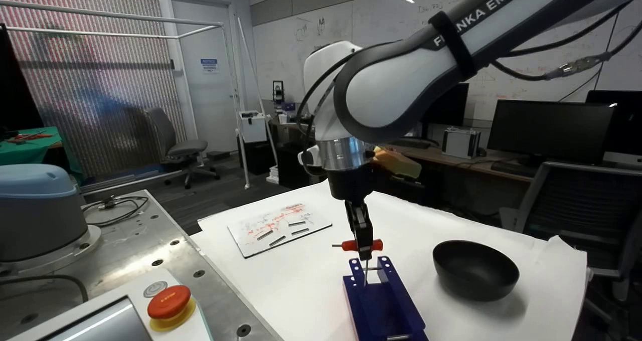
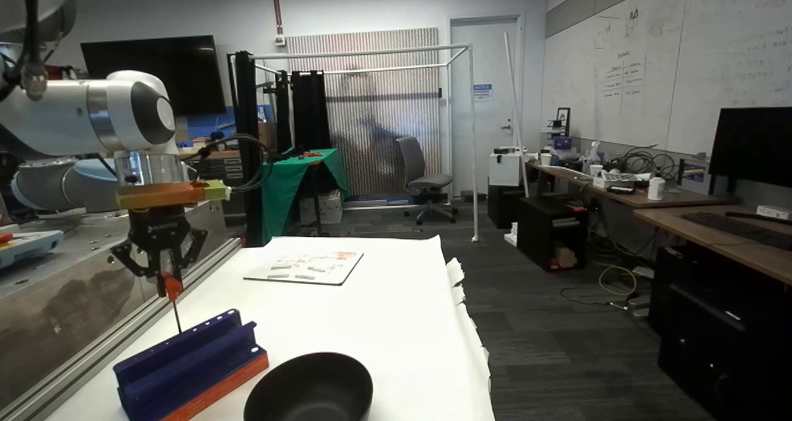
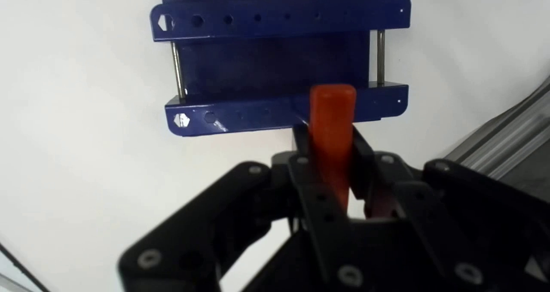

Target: Take the wrench out of the toolbox and place it in the black bowl

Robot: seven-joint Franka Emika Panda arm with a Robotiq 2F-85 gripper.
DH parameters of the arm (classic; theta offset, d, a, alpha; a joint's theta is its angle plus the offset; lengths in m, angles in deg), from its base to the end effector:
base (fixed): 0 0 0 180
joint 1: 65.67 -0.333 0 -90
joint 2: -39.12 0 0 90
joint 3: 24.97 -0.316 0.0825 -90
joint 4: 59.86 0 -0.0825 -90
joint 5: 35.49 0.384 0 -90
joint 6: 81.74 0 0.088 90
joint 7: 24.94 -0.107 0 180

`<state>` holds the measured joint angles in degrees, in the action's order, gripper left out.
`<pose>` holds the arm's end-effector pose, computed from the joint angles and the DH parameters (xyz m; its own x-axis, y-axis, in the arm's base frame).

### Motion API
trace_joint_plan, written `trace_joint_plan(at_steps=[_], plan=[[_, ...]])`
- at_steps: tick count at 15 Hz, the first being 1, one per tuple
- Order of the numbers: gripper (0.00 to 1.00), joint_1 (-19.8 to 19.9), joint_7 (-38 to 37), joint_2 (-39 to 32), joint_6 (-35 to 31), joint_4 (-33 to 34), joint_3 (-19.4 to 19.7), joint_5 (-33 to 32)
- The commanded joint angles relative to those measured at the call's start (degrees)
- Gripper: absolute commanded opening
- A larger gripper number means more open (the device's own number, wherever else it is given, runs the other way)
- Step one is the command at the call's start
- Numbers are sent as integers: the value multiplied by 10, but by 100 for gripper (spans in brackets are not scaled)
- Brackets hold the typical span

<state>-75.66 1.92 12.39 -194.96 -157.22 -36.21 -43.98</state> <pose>0.6103 0.2145 0.3144 0.6105 0.7723 -0.1756 0.7782 -0.6262 -0.0489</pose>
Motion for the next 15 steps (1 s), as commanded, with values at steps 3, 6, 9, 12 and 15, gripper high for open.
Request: trace_joint_plan(at_steps=[3, 6, 9, 12, 15], plan=[[16, -13, -42, 98, 58, 0, -4, -12], [16, -17, -87, 146, 77, -6, 5, -30], [15, -8, -151, 175, 67, -43, 27, -109], [15, 7, -208, 170, 91, -86, 50, -136], [15, 19, -269, 141, 106, -114, 70, -142]])
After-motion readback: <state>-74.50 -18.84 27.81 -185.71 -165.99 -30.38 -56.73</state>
